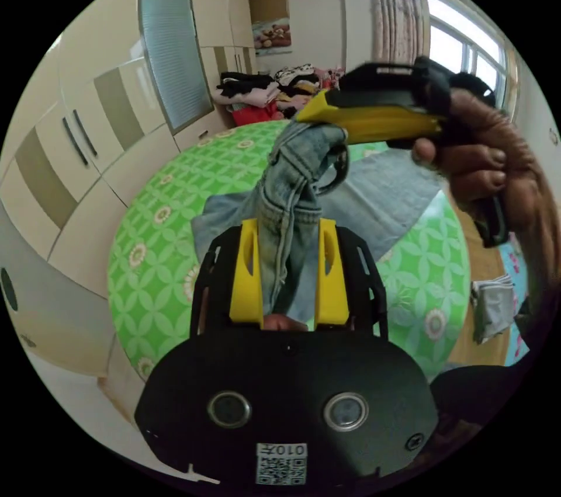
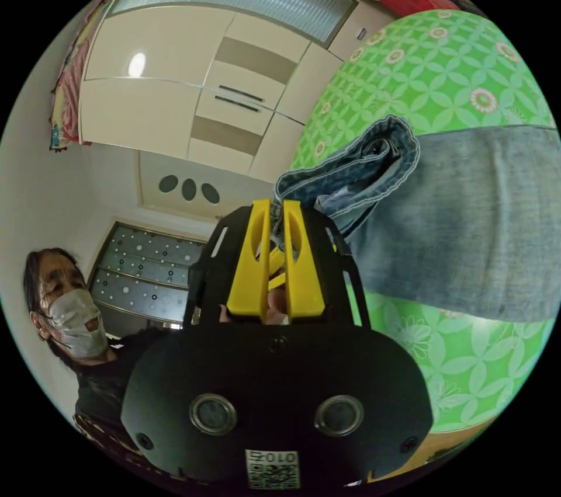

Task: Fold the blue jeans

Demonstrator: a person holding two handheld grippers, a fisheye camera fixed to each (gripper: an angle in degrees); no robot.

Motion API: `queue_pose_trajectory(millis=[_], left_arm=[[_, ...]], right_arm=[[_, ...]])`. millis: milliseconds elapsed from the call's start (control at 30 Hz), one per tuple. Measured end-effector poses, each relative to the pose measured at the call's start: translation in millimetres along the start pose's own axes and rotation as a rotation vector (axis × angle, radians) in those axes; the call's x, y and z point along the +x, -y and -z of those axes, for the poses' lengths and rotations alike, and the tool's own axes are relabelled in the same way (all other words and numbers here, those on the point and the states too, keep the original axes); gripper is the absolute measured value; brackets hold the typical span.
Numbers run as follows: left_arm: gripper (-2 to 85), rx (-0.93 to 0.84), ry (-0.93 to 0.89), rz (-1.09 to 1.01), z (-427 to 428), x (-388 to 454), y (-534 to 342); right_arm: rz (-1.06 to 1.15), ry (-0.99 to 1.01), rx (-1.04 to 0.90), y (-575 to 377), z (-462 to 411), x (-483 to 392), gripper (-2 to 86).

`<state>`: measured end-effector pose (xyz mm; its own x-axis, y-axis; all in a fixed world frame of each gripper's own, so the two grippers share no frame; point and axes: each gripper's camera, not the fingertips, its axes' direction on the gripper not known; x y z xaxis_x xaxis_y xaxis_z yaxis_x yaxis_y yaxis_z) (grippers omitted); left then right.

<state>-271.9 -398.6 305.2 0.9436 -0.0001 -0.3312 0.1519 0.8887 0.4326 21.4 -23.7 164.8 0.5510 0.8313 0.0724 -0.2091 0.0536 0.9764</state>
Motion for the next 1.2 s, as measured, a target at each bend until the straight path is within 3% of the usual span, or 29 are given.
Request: queue_pose_trajectory(millis=[100, 200, 267, 367, 433, 633, 700, 933, 1200], left_arm=[[9.6, -0.032, 0.050, -0.018, -14, -6, 14], [5.4, 0.023, -0.033, 0.133, -1, -51, 12], [3.3, 0.128, -0.260, 0.378, 25, -128, -12], [4.0, 0.317, -0.427, 0.747, 51, -224, -94], [5.5, 0.392, -0.382, 0.925, 58, -265, -155], [8.3, 0.199, -0.271, 1.265, 20, -338, -281], [8.3, 0.281, -0.344, 1.260, 13, -343, -297], [8.5, 0.303, -0.321, 1.272, 10, -352, -317], [8.6, 0.280, -0.329, 1.293, 8, -367, -330]], right_arm=[[0.033, -0.047, -0.022, 9, -7, -11, 3.5], [0.158, -0.031, -0.068, 23, -19, -34, 3.6], [0.253, 0.058, -0.105, 28, -23, -47, 3.8], [0.279, 0.068, -0.085, 30, -11, -37, 3.8], [0.166, 0.017, -0.083, 23, 1, 6, 3.6], [-0.382, -0.033, 0.011, -56, 35, 159, 2.6], [-0.483, -0.080, 0.087, -87, 58, 185, 2.8], [-0.705, -0.216, 0.425, -168, 154, 223, 5.6], [-0.714, -0.169, 0.700, -204, 214, 250, 10.1]])
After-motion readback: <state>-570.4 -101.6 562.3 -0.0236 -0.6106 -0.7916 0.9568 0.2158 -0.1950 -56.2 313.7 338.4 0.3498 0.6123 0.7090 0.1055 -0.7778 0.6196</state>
